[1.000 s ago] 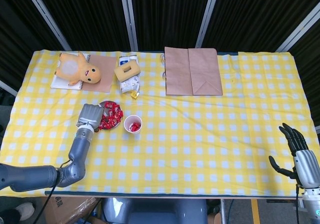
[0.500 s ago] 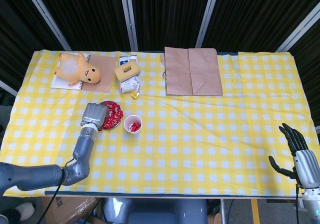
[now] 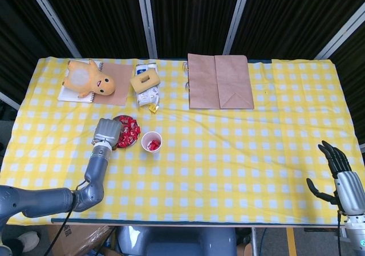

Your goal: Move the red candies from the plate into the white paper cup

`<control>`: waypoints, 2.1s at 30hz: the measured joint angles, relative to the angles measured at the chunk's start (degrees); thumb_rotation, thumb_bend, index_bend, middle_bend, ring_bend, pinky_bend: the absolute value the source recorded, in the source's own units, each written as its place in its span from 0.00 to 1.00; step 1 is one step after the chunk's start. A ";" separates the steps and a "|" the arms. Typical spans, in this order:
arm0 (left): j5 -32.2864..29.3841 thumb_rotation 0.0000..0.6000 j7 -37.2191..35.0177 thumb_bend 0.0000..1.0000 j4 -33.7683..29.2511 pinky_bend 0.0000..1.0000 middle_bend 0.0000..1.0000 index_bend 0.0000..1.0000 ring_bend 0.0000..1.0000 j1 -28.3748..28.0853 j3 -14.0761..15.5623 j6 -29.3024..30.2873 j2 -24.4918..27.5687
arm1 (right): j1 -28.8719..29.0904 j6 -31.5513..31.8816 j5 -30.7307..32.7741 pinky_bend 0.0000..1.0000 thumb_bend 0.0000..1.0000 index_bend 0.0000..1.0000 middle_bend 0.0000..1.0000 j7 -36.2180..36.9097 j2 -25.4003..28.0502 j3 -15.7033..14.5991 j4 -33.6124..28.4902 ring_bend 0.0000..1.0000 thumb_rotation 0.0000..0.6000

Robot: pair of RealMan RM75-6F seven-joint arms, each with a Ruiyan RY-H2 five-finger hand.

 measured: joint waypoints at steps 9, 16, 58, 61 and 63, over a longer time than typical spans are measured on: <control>-1.11 1.00 0.94 0.23 1.34 0.98 0.36 0.38 0.96 -0.30 -0.65 -0.36 -1.02 | -0.02 0.04 -0.02 0.00 0.42 0.00 0.00 -0.06 -0.03 -0.01 0.01 0.00 1.00; 0.15 1.00 0.63 0.23 1.74 0.98 0.36 0.38 0.96 -0.46 -1.18 -0.47 -1.74 | -0.01 0.01 0.01 0.00 0.42 0.00 0.00 0.07 0.00 0.01 0.02 0.00 1.00; 6.24 1.00 -1.94 0.24 -1.86 0.99 0.92 0.33 1.00 0.82 -3.06 0.87 1.91 | -0.33 1.19 -0.23 0.00 0.42 0.00 0.00 0.60 -0.41 0.23 0.63 0.00 1.00; 5.76 1.00 -1.31 0.24 -2.26 0.99 0.96 0.33 1.00 0.73 -2.65 0.59 2.11 | -0.34 1.17 -0.18 0.00 0.42 0.00 0.00 0.65 -0.41 0.23 0.66 0.00 1.00; 5.10 1.00 -0.79 0.24 -2.23 1.00 0.98 0.34 1.00 0.63 -2.39 0.46 1.89 | -0.36 1.24 -0.18 0.00 0.42 0.00 0.00 0.67 -0.41 0.25 0.66 0.00 1.00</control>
